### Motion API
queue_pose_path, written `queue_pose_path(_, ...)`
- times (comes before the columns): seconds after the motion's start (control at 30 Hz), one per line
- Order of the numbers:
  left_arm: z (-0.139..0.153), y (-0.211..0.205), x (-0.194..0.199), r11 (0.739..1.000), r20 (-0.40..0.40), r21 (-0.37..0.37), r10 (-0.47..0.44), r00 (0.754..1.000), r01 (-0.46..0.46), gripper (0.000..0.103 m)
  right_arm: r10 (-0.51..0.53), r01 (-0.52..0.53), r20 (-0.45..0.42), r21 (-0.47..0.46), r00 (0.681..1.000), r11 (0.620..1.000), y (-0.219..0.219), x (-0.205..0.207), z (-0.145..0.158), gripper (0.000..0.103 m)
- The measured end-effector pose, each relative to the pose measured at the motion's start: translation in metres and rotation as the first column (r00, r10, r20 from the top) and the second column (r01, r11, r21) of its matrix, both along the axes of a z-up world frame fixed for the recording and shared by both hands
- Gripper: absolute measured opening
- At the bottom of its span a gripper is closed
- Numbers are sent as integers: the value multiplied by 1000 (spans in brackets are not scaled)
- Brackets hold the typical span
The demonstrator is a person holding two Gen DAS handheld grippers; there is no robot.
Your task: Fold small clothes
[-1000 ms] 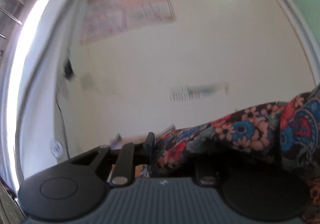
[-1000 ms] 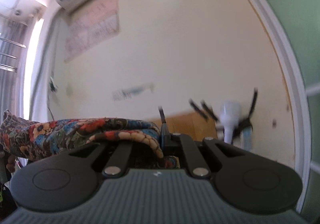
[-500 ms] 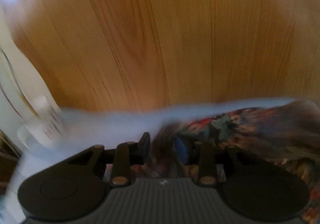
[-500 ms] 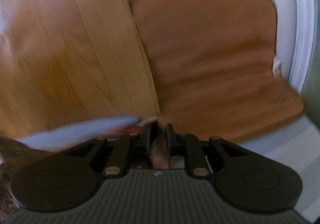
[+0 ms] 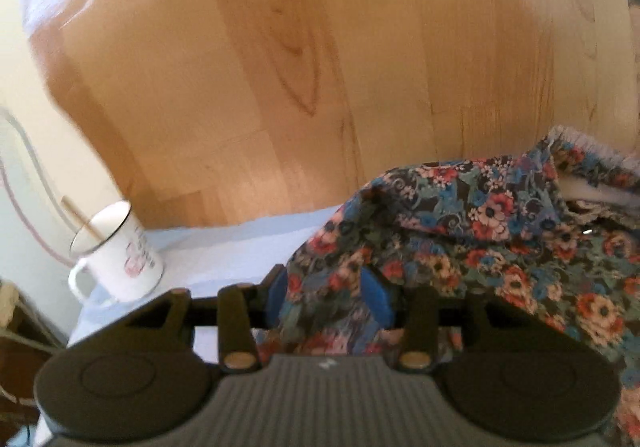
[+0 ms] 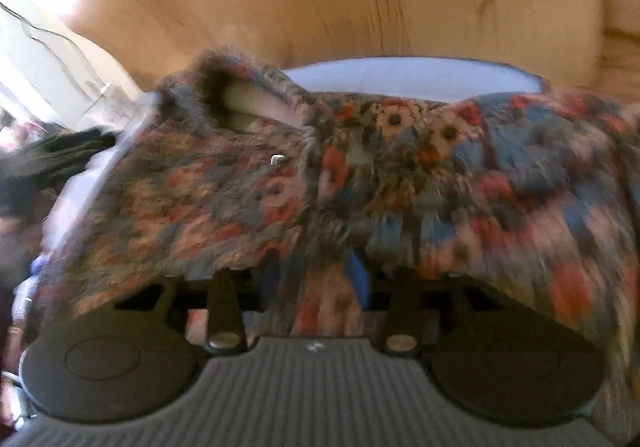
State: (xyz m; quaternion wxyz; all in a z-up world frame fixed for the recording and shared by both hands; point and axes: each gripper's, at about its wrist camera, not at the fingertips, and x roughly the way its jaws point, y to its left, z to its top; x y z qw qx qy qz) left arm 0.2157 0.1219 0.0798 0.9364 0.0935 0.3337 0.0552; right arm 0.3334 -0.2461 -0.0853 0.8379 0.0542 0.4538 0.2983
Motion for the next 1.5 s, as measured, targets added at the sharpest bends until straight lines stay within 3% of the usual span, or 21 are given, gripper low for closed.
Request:
queue_pose_path(0.07, 6, 11, -18, 1000, 15, 4, 23, 1000, -23, 49, -92, 96, 147, -24, 985, 995, 12, 37, 15, 33)
queue_pose_path(0.13, 13, 23, -38, 998, 25, 23, 58, 998, -59, 50, -284, 301, 345, 3, 895, 953, 7, 65, 38, 41)
queue_pose_path(0.17, 17, 29, -48, 997, 27, 24, 73, 997, -73, 50, -365, 385, 373, 22, 853, 923, 4, 72, 48, 42)
queue_pose_path(0.2, 20, 36, -60, 996, 32, 21, 84, 996, -84, 51, -408, 417, 355, 56, 841, 907, 1, 75, 56, 42)
queue_pose_path(0.27, 29, 50, -90, 995, 50, 10, 101, 994, -101, 55, -368, 346, 296, 127, 881, 930, 2, 62, 65, 41)
queue_pose_path(0.4, 41, 67, -140, 989, 97, -37, 145, 985, -142, 59, -204, 197, 305, 56, 930, 979, 32, 9, 68, 42)
queue_pose_path(0.53, 65, 82, -189, 978, 180, -160, 165, 970, -137, 59, -9, 1, 272, 26, 962, 1000, 83, -44, 64, 42)
queue_pose_path(0.6, 87, 87, -218, 972, 256, -214, 155, 954, -101, 59, 108, -117, 275, 15, 955, 993, 118, -72, 69, 42)
queue_pose_path(0.7, 124, 90, -274, 972, 403, -233, 119, 907, -24, 60, 266, -285, 293, 25, 918, 958, 172, -105, 80, 43)
queue_pose_path(0.8, 145, 90, -325, 978, 504, -208, 99, 858, 9, 66, 384, -420, 289, 71, 877, 905, 232, -140, 77, 57)
queue_pose_path(0.83, 149, 90, -341, 981, 527, -194, 96, 845, 10, 69, 410, -446, 281, 78, 868, 892, 249, -145, 73, 66)
queue_pose_path(0.9, 149, 93, -367, 984, 552, -176, 100, 828, -2, 74, 421, -453, 264, 72, 868, 888, 287, -159, 65, 78)
queue_pose_path(1.07, 122, 108, -402, 982, 567, -187, 129, 814, -25, 75, 266, -266, 187, -25, 946, 964, 371, -150, 26, 85)
queue_pose_path(1.23, 94, 127, -413, 959, 513, -281, 184, 838, -38, 75, 125, -94, 164, -186, 978, 978, 407, -122, -4, 90)
queue_pose_path(1.3, 85, 133, -413, 954, 497, -299, 190, 847, -39, 75, 85, -38, 212, -217, 974, 975, 413, -119, -10, 89)
queue_pose_path(1.33, 81, 136, -413, 953, 492, -302, 189, 850, -37, 75, 79, -29, 219, -224, 972, 974, 413, -117, -11, 79)
queue_pose_path(1.37, 76, 138, -413, 952, 491, -303, 187, 851, -35, 75, 87, -33, 241, -219, 967, 975, 411, -119, -10, 41)
queue_pose_path(1.4, 73, 140, -414, 952, 492, -303, 187, 850, -34, 75, 110, -56, 252, -215, 961, 975, 409, -119, -8, 20)
queue_pose_path(1.43, 70, 141, -414, 951, 494, -307, 191, 848, -36, 75, 131, -87, 229, -194, 965, 977, 405, -117, -5, 7)
queue_pose_path(1.5, 66, 146, -413, 942, 494, -332, 212, 843, -42, 75, 116, -90, 197, -137, 973, 986, 395, -107, 2, 5)
